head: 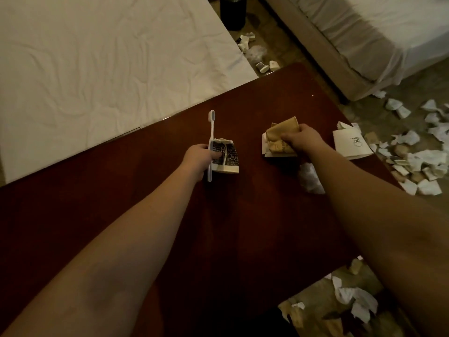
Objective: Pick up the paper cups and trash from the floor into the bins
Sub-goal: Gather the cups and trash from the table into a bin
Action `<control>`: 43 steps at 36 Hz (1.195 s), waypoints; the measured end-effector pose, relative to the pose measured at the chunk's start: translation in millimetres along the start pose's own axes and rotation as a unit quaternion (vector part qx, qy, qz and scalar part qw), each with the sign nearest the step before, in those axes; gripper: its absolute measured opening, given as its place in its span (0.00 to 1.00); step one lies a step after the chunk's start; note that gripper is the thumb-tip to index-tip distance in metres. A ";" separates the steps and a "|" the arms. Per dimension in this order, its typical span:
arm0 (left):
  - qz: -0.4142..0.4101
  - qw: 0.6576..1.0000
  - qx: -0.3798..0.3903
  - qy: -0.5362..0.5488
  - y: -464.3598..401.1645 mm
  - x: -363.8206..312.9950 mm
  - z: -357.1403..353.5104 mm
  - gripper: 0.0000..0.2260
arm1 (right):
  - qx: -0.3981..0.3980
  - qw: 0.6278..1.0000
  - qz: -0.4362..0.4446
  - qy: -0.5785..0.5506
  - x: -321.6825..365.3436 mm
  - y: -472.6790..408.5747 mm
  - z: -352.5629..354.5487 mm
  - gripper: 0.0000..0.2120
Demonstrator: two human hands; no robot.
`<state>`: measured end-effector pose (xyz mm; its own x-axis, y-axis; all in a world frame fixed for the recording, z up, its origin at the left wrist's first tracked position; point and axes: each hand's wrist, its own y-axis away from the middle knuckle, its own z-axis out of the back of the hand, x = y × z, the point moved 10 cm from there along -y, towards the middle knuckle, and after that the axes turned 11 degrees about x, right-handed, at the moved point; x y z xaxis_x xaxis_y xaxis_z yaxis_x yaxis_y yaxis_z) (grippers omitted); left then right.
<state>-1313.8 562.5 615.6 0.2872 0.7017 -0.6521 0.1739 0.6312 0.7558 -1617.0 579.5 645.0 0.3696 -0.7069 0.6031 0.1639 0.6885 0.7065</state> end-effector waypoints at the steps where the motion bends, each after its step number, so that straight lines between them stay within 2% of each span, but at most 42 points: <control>1: 0.001 1.000 -0.001 0.005 2.8 2.5 0.9 0.18 | -0.010 1.000 0.011 0.002 3.8 2.5 -2.1 0.24; 6: -0.005 1.000 -0.008 0.010 24.4 6.2 5.6 0.18 | -0.051 0.997 0.050 -0.028 15.8 25.3 -9.8 0.19; 16: -0.075 0.997 0.022 0.006 92.3 6.9 5.2 0.10 | -0.076 0.982 0.068 -0.157 -16.7 127.1 -34.3 0.23; 18: -0.083 0.996 0.031 -0.007 109.8 14.8 3.7 0.12 | -0.092 0.976 0.070 -0.184 -30.8 152.5 -41.2 0.24; 24: -0.105 0.991 0.071 -0.038 169.4 52.5 -1.2 0.13 | -0.121 0.954 0.079 -0.261 -90.4 228.4 -74.1 0.22; 29: -0.123 0.986 0.101 -0.049 217.0 86.6 -9.6 0.12 | -0.170 0.935 0.098 -0.296 -145.5 298.3 -107.3 0.11; 35: -0.130 0.977 0.155 -0.073 264.1 127.8 -39.9 0.08 | -0.206 0.909 0.076 -0.355 -224.6 377.5 -144.1 0.18; 43: -0.110 0.950 0.237 -0.170 311.9 200.4 -125.3 0.05 | -0.275 0.878 0.002 -0.391 -342.7 472.9 -181.8 0.18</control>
<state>-1320.0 941.4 713.2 0.4688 0.3717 -0.8013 0.6458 0.4747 0.5980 -1500.0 1176.9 705.1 -0.3336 -0.4511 0.8278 0.6614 0.5137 0.5465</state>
